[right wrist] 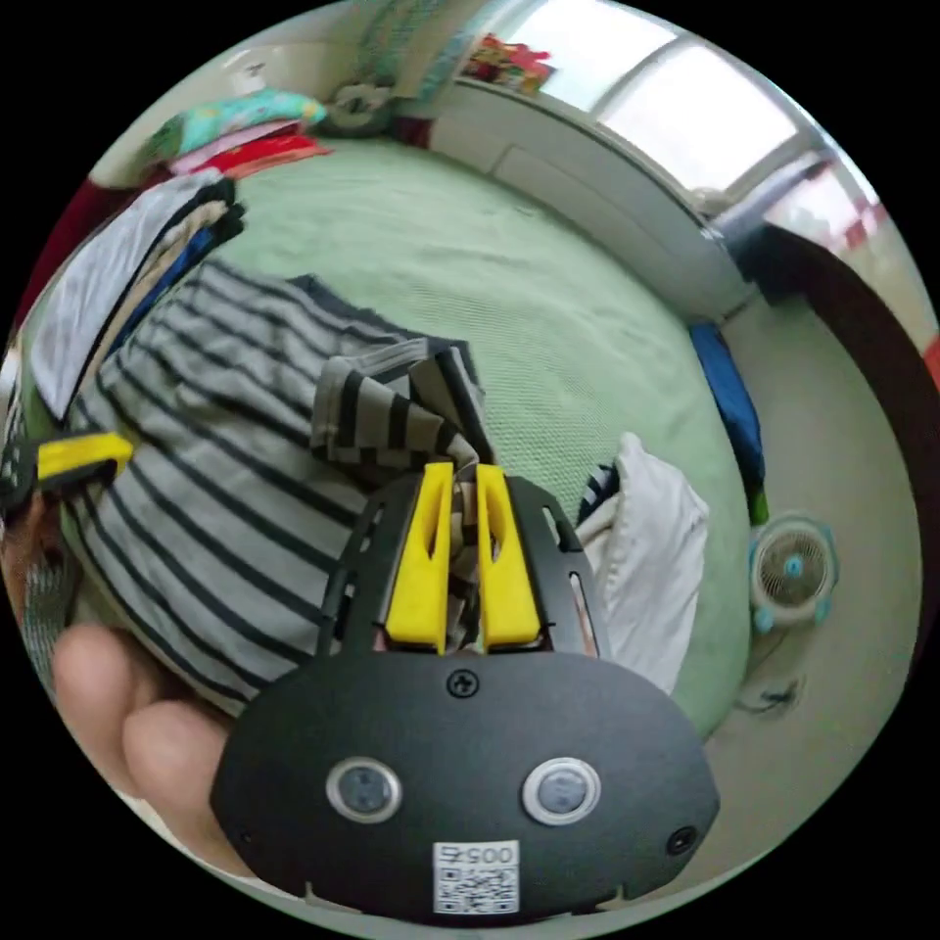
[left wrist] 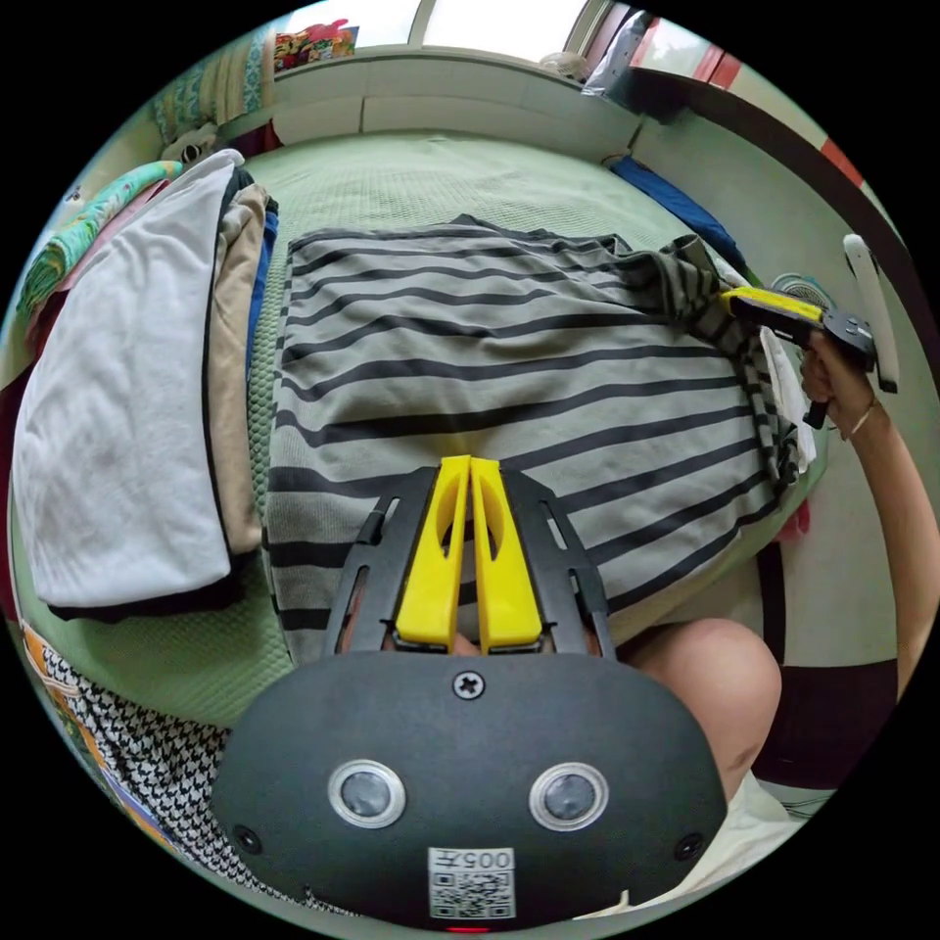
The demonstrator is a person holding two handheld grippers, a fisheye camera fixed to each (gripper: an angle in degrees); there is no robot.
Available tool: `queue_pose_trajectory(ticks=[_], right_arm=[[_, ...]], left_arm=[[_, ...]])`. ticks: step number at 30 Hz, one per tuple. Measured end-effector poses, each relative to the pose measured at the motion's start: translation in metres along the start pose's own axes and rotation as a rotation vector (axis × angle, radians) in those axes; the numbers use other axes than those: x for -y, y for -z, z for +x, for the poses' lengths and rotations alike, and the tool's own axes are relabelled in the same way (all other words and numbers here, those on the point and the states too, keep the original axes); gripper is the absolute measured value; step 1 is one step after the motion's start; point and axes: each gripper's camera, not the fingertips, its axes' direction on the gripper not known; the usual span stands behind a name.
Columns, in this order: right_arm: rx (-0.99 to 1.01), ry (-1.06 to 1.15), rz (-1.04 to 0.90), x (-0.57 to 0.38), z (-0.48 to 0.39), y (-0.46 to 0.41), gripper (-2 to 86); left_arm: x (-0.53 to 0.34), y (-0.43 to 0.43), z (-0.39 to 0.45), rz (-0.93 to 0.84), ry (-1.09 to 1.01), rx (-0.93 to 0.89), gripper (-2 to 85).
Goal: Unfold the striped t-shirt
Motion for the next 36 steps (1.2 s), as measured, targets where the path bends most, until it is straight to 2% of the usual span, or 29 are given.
queue_pose_trajectory(ticks=[1,3,6,9,14,20,25,27,30,36], right_arm=[[0.015,-0.059,-0.007,-0.001,0.01,-0.001,0.6],[0.051,-0.357,-0.076,-0.012,0.057,-0.008,1.1],[0.202,-0.507,-0.102,-0.037,0.095,-0.014,3.0],[0.196,-0.517,-0.024,-0.053,0.108,0.001,5.6],[0.311,-0.439,0.076,-0.059,0.114,0.021,10.9],[0.383,-0.528,-0.001,-0.054,0.134,-0.008,12.3],[0.255,-0.551,-0.131,-0.054,0.136,-0.047,9.8],[0.217,-0.572,-0.146,-0.061,0.135,-0.057,6.2],[0.182,-0.588,-0.099,-0.075,0.135,-0.053,0.8],[0.268,-0.584,0.086,-0.12,0.145,-0.007,-1.3]], left_arm=[[0.0,-0.001,-0.001,0.005,0.003,-0.009,-0.7],[0.001,-0.002,-0.001,0.01,0.004,-0.014,-0.7],[0.003,-0.003,0.001,0.012,-0.003,-0.004,-0.7],[0.005,-0.003,0.002,0.015,-0.006,0.0,-0.7],[0.005,-0.004,0.001,0.022,0.004,-0.012,-0.7],[0.007,-0.005,0.003,0.009,-0.008,-0.002,-0.7],[0.008,-0.007,0.001,-0.002,-0.001,-0.022,-0.7],[0.007,-0.007,0.001,0.002,-0.005,-0.017,-0.7],[0.004,-0.007,0.002,0.016,-0.002,-0.014,-0.7],[-0.002,-0.006,0.005,0.021,0.0,0.0,-0.7]])
